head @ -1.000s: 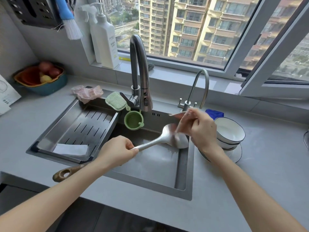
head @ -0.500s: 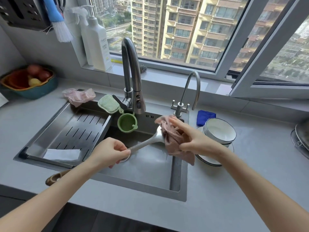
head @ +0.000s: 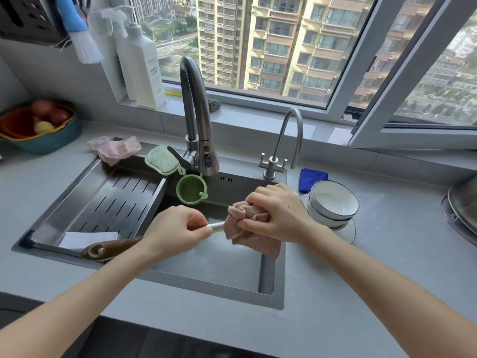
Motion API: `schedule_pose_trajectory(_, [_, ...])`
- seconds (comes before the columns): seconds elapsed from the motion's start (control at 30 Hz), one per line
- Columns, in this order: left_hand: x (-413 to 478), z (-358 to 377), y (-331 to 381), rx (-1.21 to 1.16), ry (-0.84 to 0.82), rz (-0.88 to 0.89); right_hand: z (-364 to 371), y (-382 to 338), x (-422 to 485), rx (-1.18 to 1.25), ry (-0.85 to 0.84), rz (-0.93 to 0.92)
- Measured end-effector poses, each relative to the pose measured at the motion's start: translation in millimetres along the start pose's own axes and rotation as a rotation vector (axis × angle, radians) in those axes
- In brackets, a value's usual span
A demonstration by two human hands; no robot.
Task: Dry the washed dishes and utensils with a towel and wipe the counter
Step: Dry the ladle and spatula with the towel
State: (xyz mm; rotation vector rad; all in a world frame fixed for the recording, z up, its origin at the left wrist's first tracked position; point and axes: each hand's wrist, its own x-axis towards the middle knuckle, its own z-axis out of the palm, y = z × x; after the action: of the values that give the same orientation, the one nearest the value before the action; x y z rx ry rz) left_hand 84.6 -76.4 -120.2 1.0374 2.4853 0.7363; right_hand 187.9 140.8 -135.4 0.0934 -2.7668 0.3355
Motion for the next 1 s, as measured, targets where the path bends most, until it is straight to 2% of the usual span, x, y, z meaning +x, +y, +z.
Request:
schedule_pose_trajectory(0.03, [0.0, -2.7, 0.1, 0.014, 0.002, 0.003, -2.7, 5.8, -0.2, 0.063, 0.033, 0.061])
schedule_pose_trajectory(0.13, [-4.7, -12.5, -6.6, -0.118, -0.038, -0.043, -14.8, 35.1, -6.4, 0.437, 0.150, 0.449])
schedule_pose_trajectory(0.23, [-9.3, -17.2, -14.2, -0.248, -0.061, -0.104, -15.6, 42.2, -16.9, 0.689, 0.172, 0.572])
schedule_pose_trajectory(0.3, [-9.4, -16.2, -15.9, -0.265, -0.057, -0.111, -10.9, 40.9, -22.1, 0.757, 0.222, 0.642])
schedule_pose_trajectory(0.4, [-6.3, -18.3, -21.0, -0.391, -0.035, -0.161, -12.9, 51.6, -34.9, 0.700, 0.372, 0.769])
schedule_pose_trajectory(0.5, [2.0, -17.0, -21.3, -0.553, 0.007, -0.226, -22.4, 46.7, -43.0, 0.736, 0.511, 0.809])
schedule_pose_trajectory(0.63, [18.8, 15.3, -1.0, -0.788, 0.037, -0.260, -12.6, -3.3, -29.1, 1.043, 0.564, 0.861])
schedule_pose_trajectory(0.73, [31.1, 42.4, 28.1, -0.821, 0.080, -0.195, 3.7, -28.2, 5.3, 1.328, 0.570, 0.955])
schedule_pose_trajectory(0.83, [39.5, 54.7, 50.1, -0.850, 0.081, -0.128, 6.7, -36.4, 34.7, 1.587, 0.656, 0.961])
schedule_pose_trajectory(0.93, [44.6, 52.0, 53.1, -0.723, -0.037, -0.027, 2.7, -28.0, 41.2, 1.495, 0.760, 0.975])
schedule_pose_trajectory(1.0, [47.4, 34.1, 49.2, -0.589, -0.053, -0.055, -3.6, -23.6, 35.0, 1.325, 0.788, 0.937])
